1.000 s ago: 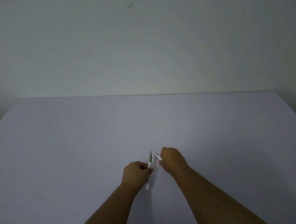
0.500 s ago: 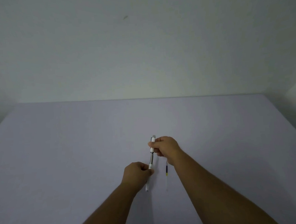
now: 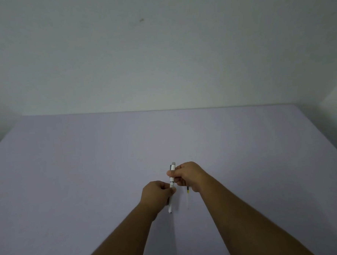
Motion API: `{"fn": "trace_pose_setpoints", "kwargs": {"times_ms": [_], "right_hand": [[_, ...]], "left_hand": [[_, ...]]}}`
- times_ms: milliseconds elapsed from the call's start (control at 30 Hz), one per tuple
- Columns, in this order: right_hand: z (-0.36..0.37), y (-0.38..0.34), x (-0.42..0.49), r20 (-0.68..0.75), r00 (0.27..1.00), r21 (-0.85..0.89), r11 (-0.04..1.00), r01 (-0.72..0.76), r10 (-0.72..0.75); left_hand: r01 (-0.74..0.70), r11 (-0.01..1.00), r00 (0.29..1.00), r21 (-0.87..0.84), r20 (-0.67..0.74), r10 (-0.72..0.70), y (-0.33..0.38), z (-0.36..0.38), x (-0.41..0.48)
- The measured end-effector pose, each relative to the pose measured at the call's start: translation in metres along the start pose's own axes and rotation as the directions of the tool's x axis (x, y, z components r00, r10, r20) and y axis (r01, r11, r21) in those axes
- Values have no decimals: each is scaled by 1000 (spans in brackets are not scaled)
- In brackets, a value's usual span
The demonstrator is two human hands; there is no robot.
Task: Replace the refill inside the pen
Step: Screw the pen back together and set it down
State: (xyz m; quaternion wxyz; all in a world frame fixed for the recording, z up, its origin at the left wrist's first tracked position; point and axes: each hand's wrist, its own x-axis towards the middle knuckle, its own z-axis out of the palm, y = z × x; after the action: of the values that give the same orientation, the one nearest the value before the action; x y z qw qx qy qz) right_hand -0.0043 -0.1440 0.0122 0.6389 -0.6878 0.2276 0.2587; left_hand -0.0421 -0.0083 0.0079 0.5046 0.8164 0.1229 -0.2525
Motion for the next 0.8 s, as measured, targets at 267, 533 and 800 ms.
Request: {"fn": "trace_pose_setpoints", "kwargs": {"times_ms": [267, 533, 800], "right_hand": [[5, 6, 9, -46, 998, 3, 999, -32, 32], [-1, 25, 20, -367, 902, -526, 851, 2, -229], [-7, 66, 32, -440, 892, -568, 801, -187, -104]], "left_hand": [[13, 1000, 999, 3, -30, -13, -9, 6, 9], [94, 996, 989, -8, -117, -94, -25, 15, 27], [125, 990, 977, 62, -182, -112, -32, 29, 40]]}}
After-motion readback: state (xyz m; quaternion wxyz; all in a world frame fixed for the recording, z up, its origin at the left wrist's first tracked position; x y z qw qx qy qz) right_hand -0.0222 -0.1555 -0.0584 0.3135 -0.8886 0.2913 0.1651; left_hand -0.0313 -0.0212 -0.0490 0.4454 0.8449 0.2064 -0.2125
